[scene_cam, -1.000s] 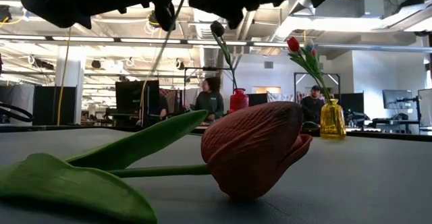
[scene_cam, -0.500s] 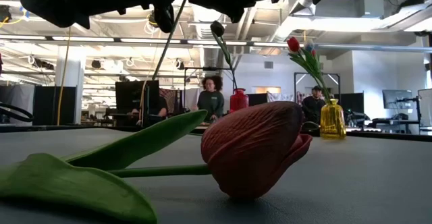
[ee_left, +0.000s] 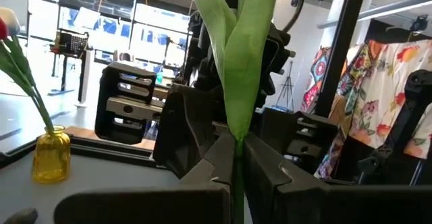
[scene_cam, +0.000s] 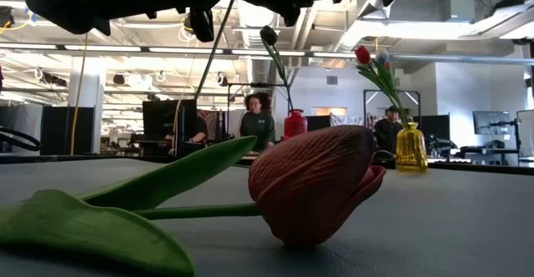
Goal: Sort flowers into vase by color
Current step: Put the top dark red tulip into the red vase
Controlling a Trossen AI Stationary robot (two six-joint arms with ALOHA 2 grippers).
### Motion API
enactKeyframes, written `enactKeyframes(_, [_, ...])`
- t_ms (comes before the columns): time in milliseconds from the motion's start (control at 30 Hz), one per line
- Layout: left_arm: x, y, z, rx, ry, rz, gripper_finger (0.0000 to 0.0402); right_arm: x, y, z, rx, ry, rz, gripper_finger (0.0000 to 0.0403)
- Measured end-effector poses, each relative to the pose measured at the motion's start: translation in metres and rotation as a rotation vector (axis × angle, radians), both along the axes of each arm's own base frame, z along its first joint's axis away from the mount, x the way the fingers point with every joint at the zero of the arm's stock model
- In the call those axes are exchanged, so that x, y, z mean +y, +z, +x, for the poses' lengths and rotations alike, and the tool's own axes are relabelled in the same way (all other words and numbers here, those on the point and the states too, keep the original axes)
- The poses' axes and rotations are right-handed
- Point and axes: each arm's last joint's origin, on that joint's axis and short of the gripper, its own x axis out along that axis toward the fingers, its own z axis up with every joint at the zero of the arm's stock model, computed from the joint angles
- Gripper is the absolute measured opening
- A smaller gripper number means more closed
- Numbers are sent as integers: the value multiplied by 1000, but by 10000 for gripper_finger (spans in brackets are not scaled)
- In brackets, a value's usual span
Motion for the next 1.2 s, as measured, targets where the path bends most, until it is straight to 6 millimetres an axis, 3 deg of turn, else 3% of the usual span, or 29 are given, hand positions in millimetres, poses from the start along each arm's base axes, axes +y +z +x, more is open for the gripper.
enactKeyframes(400, [0, -2, 0, 20, 3, 13, 17, -2, -2, -1, 31, -4, -3, 17])
enactKeyframes(600, [2, -1, -1, 31, 19, 56, 84, -4, 8, -14, 99, -5, -14, 22])
enactKeyframes(833, [6, 13, -16, 86, 75, 125, 150, -15, 33, -46, 165, -68, -47, 23])
enactKeyframes(1000, [10, 21, -36, 196, 186, 155, 168, -34, 54, -72, 172, -126, -75, 22])
enactKeyframes(1200, [17, 13, -48, 381, 384, 172, 169, -64, 69, -103, 171, -308, -78, 23])
